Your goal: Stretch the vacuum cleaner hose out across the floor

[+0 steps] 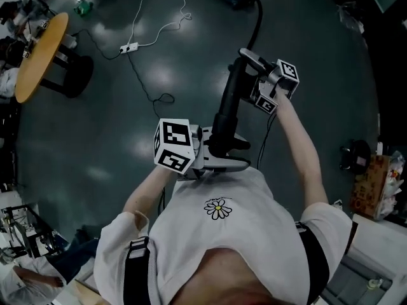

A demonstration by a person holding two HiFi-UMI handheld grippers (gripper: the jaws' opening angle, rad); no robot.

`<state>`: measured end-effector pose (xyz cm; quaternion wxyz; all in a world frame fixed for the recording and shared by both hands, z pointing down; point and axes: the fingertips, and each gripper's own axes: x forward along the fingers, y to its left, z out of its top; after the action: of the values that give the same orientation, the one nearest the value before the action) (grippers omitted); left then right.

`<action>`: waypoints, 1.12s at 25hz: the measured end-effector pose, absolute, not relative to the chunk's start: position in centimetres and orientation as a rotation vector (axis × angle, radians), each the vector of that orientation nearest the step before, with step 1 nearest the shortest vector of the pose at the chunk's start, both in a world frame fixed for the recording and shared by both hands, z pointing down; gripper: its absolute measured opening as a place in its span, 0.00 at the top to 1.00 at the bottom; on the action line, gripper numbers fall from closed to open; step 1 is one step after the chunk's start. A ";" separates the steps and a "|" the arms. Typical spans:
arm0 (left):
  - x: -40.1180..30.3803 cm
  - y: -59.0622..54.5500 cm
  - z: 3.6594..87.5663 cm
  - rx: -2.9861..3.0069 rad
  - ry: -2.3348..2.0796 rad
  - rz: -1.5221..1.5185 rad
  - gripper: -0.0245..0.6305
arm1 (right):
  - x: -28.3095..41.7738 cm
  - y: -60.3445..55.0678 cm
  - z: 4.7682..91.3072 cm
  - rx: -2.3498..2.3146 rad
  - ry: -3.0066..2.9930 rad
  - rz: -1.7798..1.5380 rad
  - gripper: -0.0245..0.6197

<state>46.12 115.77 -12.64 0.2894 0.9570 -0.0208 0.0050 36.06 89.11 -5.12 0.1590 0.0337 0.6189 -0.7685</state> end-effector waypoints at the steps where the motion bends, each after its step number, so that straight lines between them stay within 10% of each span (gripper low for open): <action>1: 45.9 115.3 -11.8 2.533 -0.079 0.029 0.70 | 36.2 88.3 -7.2 0.091 1.907 -2.097 0.40; 11: 43.7 110.3 -9.3 2.835 -0.660 0.480 0.70 | 38.8 93.0 -27.0 0.197 2.767 -1.085 0.40; 20: 36.3 109.0 -14.5 2.992 -1.401 0.027 0.68 | 41.2 98.3 -32.0 0.138 2.785 -0.700 0.40; 28: 32.2 109.3 -12.9 3.002 -1.871 0.499 0.65 | 40.4 101.4 -34.1 0.163 2.859 -0.468 0.40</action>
<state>32.23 109.34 -12.88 -0.2138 0.8209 -0.5116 0.1365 40.36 101.38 -34.08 0.1195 0.0559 0.9783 -0.1600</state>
